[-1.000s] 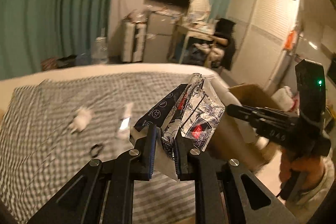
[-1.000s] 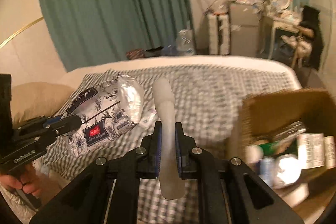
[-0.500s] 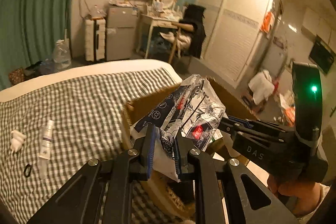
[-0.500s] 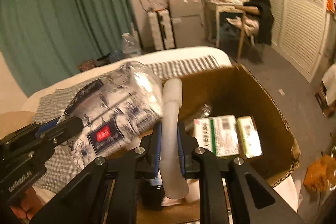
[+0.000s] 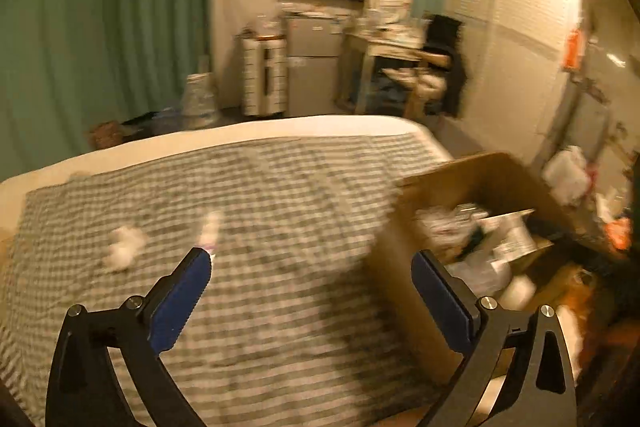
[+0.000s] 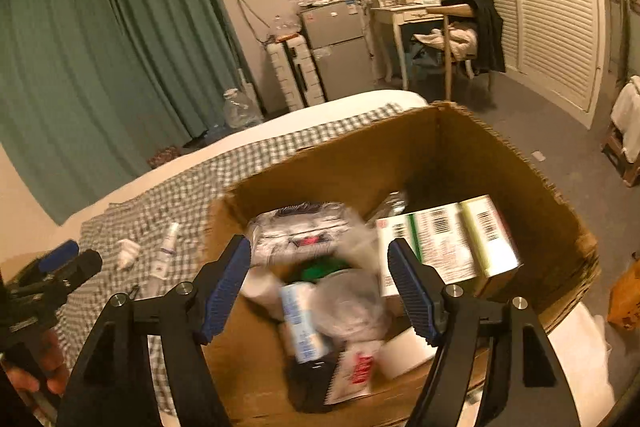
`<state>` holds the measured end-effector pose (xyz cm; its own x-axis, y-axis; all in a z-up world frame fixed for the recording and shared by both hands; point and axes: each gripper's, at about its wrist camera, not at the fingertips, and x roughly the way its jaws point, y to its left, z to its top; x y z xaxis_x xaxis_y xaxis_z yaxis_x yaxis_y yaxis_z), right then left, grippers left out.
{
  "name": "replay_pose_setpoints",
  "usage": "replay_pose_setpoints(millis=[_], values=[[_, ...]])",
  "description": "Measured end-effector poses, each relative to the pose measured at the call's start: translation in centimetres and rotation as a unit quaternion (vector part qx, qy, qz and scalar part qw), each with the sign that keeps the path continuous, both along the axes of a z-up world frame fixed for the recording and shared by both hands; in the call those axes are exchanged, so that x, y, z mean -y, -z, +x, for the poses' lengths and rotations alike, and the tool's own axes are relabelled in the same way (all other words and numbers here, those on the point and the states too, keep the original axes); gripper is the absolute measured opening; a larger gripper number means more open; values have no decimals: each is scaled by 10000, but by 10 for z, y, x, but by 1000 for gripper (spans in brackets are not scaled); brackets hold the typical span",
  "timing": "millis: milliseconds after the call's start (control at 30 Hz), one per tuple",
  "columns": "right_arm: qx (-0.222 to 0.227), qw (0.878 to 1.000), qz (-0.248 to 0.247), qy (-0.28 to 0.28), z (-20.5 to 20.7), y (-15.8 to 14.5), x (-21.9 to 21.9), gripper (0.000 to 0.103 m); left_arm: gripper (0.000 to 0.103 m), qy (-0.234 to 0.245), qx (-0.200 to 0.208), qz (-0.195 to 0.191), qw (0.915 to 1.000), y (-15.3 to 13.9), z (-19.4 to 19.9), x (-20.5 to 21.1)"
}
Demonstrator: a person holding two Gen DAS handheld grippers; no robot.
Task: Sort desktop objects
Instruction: 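Carry tissue box and white stick to the cardboard box and release both, then grasp the white figurine with the left tool while the right tool grasps the white cream tube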
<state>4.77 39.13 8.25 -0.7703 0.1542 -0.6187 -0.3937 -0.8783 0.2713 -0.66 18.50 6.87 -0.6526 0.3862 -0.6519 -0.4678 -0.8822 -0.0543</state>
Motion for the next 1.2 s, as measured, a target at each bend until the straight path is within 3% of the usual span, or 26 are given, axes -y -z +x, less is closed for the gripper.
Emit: replay_pose_setpoints(millis=[200, 300, 467, 667, 800, 933, 1067, 1200], values=[[-367, 9973, -106, -631, -22, -7, 60, 71, 103, -1285, 26, -433, 9908, 32, -28, 117], [-340, 9950, 5, -938, -42, -5, 97, 75, 103, -1940, 231, -348, 9801, 51, -33, 170], [-144, 9906, -120, -1354, -77, 17, 154, 79, 103, -2464, 494, -159, 9678, 85, -36, 215], [168, 9861, -36, -1651, -120, 57, 195, 79, 103, -2375, 600, -130, 9694, 119, -55, 216], [421, 9827, 23, -1801, -162, 82, 207, 78, 103, -2238, 696, -247, 9718, 137, -89, 200], [517, 9836, -242, -1710, -206, 101, 203, 76, 103, -2051, 602, -269, 9765, 150, -128, 183], [743, 9828, -527, -1606, -253, 130, 200, 61, 103, -1731, 434, -309, 9835, 163, -169, 161], [1036, 9797, -714, -1561, -285, 157, 201, 59, 103, -1337, 375, -258, 9900, 176, -203, 147]])
